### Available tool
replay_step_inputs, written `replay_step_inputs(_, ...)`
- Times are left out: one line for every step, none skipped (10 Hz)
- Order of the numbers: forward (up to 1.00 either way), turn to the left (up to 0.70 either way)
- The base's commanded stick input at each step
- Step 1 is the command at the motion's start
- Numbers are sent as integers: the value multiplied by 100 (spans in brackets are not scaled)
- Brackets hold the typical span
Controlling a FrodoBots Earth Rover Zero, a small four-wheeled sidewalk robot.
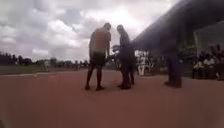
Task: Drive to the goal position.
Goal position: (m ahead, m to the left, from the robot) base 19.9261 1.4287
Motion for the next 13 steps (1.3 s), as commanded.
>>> replay_step_inputs(70, 0)
replay_step_inputs(-13, 0)
replay_step_inputs(-46, 0)
replay_step_inputs(-70, 0)
replay_step_inputs(-70, 0)
replay_step_inputs(-70, 0)
replay_step_inputs(-70, 0)
replay_step_inputs(-70, 0)
replay_step_inputs(-70, 0)
replay_step_inputs(-70, 0)
replay_step_inputs(-70, 0)
replay_step_inputs(-70, 0)
replay_step_inputs(-70, 0)
